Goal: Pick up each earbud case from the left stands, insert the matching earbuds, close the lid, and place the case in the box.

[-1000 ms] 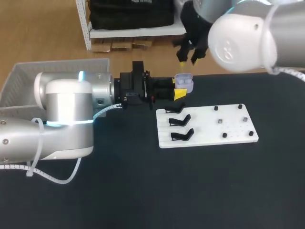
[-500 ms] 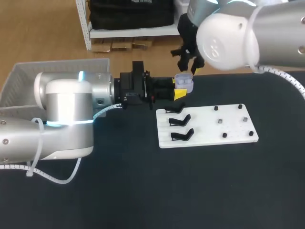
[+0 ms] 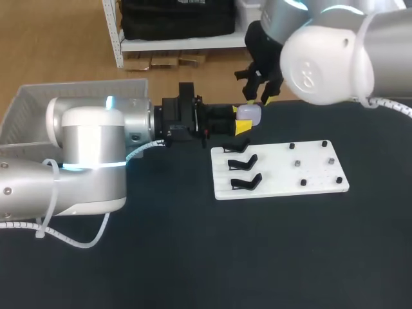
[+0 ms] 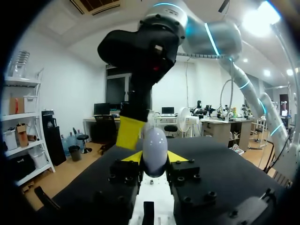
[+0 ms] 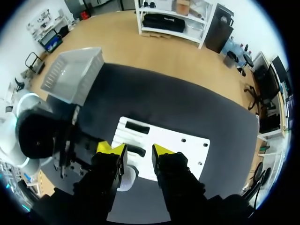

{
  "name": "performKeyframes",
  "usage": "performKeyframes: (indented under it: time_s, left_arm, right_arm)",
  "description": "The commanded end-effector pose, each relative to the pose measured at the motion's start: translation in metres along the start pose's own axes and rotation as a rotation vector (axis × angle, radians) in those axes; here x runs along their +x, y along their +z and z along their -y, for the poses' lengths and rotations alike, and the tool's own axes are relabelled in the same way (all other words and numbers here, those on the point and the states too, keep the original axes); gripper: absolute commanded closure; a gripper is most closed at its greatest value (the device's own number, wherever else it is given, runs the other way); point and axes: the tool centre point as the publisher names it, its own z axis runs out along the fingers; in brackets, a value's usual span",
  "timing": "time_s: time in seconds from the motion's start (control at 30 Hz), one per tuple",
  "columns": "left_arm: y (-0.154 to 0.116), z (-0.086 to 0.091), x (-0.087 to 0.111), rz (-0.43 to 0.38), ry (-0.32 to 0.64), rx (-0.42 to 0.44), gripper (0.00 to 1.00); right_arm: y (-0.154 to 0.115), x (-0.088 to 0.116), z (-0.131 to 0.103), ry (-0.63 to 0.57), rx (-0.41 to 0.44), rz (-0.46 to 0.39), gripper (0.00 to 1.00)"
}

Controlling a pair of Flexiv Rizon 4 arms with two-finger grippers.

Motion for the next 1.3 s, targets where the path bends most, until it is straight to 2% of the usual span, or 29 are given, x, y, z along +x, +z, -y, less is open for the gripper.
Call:
performKeyframes:
  time_s: [0.03,0.13,0.2,0.43,0.47,0.5,0.57,0.6,0.67,0.73,0.8,0.87,0.93,1.03,1.17,1.3]
  left_arm:
    - [0.000,0.002,0.001,0.007,0.005,-0.008,1.00]
    - [0.000,0.002,0.001,0.007,0.005,-0.008,1.00]
    - [0.000,0.002,0.001,0.007,0.005,-0.008,1.00]
    - [-0.046,-0.015,-0.022,0.026,0.100,-0.012,1.00]
    - [-0.057,-0.020,-0.024,0.021,0.118,-0.011,1.00]
    - [-0.067,-0.024,-0.025,0.016,0.129,-0.013,1.00]
    - [-0.091,-0.034,-0.026,0.011,0.151,-0.011,1.00]
    - [-0.103,-0.039,-0.026,0.007,0.157,-0.011,1.00]
    - [-0.127,-0.047,-0.028,0.021,0.171,0.000,1.00]
    - [-0.153,-0.057,-0.029,0.001,0.178,-0.006,1.00]
    - [-0.179,-0.069,-0.029,0.015,0.190,-0.013,1.00]
    - [-0.205,-0.078,-0.028,0.016,0.196,-0.024,1.00]
    - [-0.225,-0.085,-0.026,-0.026,0.189,-0.054,1.00]
    - [-0.258,-0.098,-0.021,-0.042,0.186,-0.082,1.00]
    - [-0.284,-0.110,-0.008,-0.060,0.169,-0.116,1.00]
    - [-0.299,-0.126,0.013,-0.120,0.124,-0.139,1.00]
  right_arm:
    - [-0.017,0.002,0.010,0.045,-0.024,0.082,0.63]
    - [-0.029,0.001,0.022,0.090,-0.048,0.134,0.55]
    - [-0.032,0.006,0.030,0.109,-0.059,0.158,0.54]
    - [-0.029,0.027,0.050,0.192,-0.112,0.248,0.51]
    - [-0.029,0.031,0.053,0.211,-0.117,0.258,0.45]
    - [-0.028,0.035,0.056,0.226,-0.120,0.262,0.32]
    - [-0.025,0.042,0.060,0.251,-0.112,0.266,0.27]
    - [-0.023,0.046,0.062,0.265,-0.111,0.268,0.20]
    - [-0.020,0.054,0.064,0.290,-0.116,0.267,0.16]
    - [-0.016,0.062,0.065,0.307,-0.116,0.256,0.12]
    - [-0.011,0.069,0.063,0.322,-0.119,0.248,0.01]
    - [-0.007,0.075,0.061,0.331,-0.122,0.249,0.00]
    - [-0.004,0.080,0.058,0.345,-0.132,0.252,0.00]
    - [-0.002,0.084,0.056,0.355,-0.131,0.262,0.00]
    - [-0.002,0.084,0.056,0.355,-0.131,0.262,0.00]
    - [-0.002,0.084,0.056,0.355,-0.131,0.262,0.00]
